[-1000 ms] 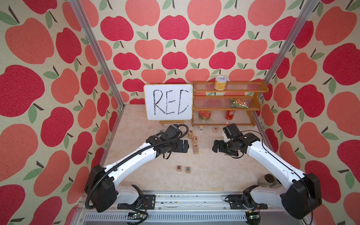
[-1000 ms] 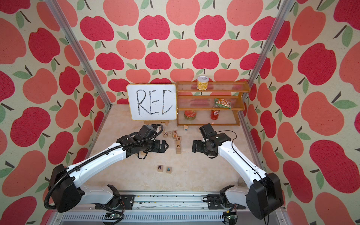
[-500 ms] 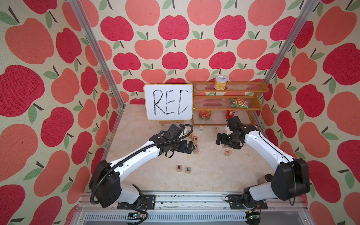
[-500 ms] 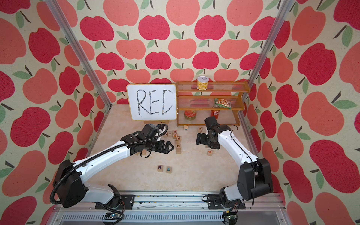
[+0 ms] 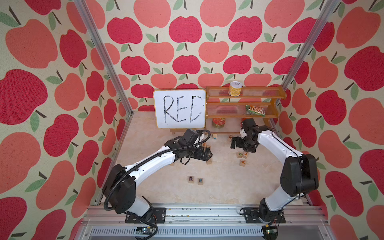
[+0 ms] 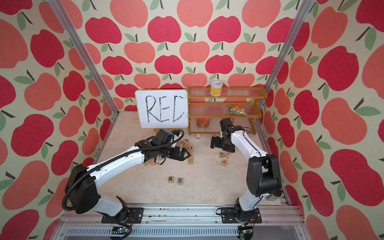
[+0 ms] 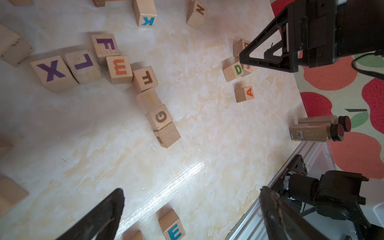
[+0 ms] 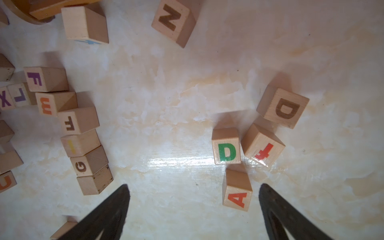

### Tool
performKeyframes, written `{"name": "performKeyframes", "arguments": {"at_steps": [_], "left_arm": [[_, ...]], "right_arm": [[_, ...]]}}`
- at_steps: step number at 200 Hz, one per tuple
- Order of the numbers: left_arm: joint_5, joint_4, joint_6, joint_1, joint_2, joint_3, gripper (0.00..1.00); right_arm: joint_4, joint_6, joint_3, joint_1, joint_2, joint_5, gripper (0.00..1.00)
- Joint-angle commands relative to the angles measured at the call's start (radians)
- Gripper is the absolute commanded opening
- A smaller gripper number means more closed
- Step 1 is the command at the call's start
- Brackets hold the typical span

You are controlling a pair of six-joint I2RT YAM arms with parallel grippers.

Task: Assemble the uppercase word "red" with letter blocks
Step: Pick up the letter block from the center of the board.

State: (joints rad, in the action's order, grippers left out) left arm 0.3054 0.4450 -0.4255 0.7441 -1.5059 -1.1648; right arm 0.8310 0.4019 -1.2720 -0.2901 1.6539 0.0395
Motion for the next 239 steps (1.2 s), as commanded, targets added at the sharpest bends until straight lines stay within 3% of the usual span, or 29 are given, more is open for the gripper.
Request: {"name": "performKeyframes", "arguments": {"at_steps": [1, 84, 239], "left_arm": [[0.025, -0.019, 0.029, 0.005, -0.021, -0.044, 0.99], [0.054, -0.009, 0.056, 0.002, -0.092, -0.11, 0.99], [0.107, 0.007, 0.067, -0.046, -0.109, -0.122, 0.99]], "right_arm": [[0.002, -0.03, -0.044, 0.011, 0.037, 0.007, 0.99], [-0.016, -0.063, -0.087, 0.032, 0.154, 0.005, 0.75], [-0.053, -0.079, -0.05, 0.045, 0.264, 0.013, 0.72]]}}
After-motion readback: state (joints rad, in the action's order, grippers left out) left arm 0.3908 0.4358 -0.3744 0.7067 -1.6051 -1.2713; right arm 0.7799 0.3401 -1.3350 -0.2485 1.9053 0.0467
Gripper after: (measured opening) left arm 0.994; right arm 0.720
